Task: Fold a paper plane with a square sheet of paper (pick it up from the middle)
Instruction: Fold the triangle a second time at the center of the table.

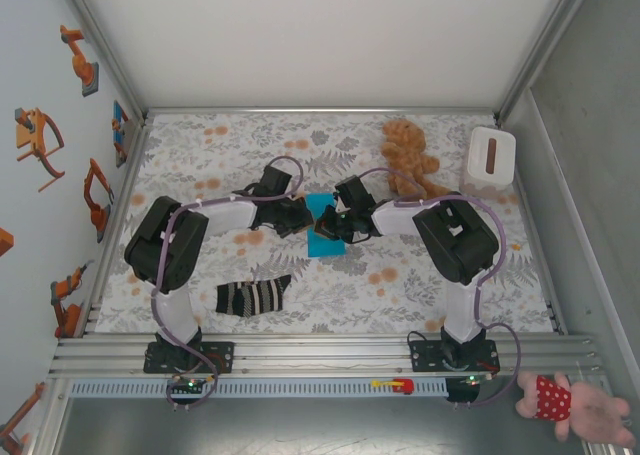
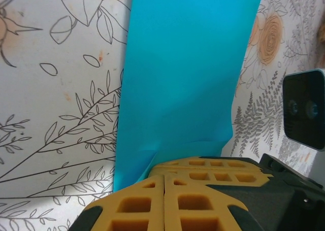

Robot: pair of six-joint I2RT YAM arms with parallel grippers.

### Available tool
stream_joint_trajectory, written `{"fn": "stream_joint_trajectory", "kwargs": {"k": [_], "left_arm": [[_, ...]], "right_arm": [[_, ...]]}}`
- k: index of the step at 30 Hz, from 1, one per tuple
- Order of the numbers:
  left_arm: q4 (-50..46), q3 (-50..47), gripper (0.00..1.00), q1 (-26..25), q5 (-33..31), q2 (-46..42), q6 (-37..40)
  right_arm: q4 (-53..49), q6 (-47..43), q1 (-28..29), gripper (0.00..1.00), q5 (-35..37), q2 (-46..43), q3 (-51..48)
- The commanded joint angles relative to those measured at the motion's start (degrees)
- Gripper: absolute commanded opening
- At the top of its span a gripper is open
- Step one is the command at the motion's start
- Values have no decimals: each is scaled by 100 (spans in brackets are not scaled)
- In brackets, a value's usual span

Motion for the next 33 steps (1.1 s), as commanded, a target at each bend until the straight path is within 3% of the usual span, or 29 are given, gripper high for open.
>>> {"fn": "stream_joint_trajectory", "kwargs": {"k": [1, 17, 33], "left_arm": [[-372, 193, 6, -50, -198, 108, 171], [-961, 498, 5, -86, -750, 371, 397], [-785, 514, 6, -119, -487, 392, 508]], "right_arm": [[-537, 1, 11, 0, 345, 280, -141], [-427, 36, 11, 0, 302, 246, -173], [-280, 127, 12, 0, 258, 265, -232]]}}
